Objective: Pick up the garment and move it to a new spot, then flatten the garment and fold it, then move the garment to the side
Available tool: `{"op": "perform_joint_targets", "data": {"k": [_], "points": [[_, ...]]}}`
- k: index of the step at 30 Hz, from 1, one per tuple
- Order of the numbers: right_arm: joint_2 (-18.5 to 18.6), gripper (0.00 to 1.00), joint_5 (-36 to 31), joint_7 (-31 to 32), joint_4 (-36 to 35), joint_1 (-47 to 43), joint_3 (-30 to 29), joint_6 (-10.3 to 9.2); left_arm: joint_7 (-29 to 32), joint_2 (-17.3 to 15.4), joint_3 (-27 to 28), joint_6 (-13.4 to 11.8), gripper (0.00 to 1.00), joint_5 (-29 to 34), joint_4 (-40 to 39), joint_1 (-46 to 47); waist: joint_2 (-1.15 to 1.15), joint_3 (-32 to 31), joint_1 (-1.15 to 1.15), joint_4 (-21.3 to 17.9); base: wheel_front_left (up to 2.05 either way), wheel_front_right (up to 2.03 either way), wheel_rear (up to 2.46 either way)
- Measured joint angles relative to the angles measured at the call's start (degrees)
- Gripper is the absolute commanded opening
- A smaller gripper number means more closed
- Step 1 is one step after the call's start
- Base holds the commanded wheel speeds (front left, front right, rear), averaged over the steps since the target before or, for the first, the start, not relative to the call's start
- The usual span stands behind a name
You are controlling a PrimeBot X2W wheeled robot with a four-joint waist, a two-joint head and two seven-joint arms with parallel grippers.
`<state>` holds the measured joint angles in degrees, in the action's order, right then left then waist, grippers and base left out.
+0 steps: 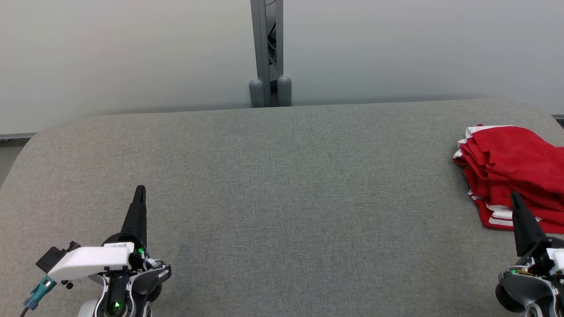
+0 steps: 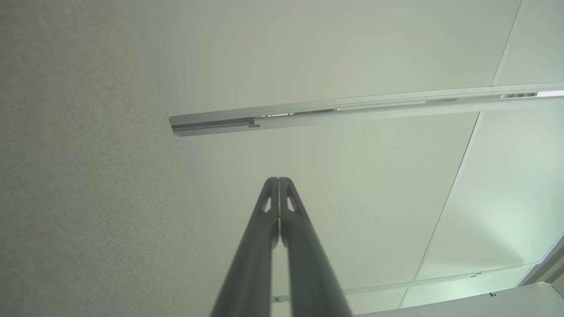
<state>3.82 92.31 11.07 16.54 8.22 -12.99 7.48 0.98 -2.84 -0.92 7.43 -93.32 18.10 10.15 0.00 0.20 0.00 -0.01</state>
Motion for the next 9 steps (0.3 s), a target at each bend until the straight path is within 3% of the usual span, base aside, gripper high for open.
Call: {"op": "perform_joint_targets", "data": {"k": [9], "points": [[-0.05,0.00,-0.08,0.04,0.01,0.02,-0.11,0.00,0.01,0.00,0.03,0.00,0.00,0.00,0.01,0.00,0.00,0.00,0.00,0.00,0.00,0.00,0.00]]}}
